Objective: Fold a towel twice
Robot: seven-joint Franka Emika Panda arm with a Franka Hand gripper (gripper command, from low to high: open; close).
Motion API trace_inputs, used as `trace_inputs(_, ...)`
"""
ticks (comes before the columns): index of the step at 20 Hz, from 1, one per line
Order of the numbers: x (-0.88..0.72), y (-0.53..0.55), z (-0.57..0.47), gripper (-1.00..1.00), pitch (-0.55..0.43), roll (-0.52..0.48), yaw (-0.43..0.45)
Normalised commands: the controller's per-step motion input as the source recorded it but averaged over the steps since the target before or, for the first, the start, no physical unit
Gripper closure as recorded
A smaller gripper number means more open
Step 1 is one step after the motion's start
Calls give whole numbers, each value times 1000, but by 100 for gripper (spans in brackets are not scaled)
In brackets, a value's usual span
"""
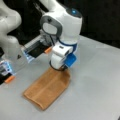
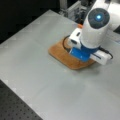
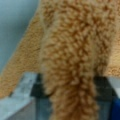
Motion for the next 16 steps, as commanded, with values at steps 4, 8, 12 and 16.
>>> trace_inputs(4,100,-277,152,100,149,32,86)
trace_inputs(8,172,-271,131,100,152,9,141)
trace_inputs(12,235,-307,146,100,159,-20,195)
trace_inputs(16,306,-417,176,100,177,-53,228)
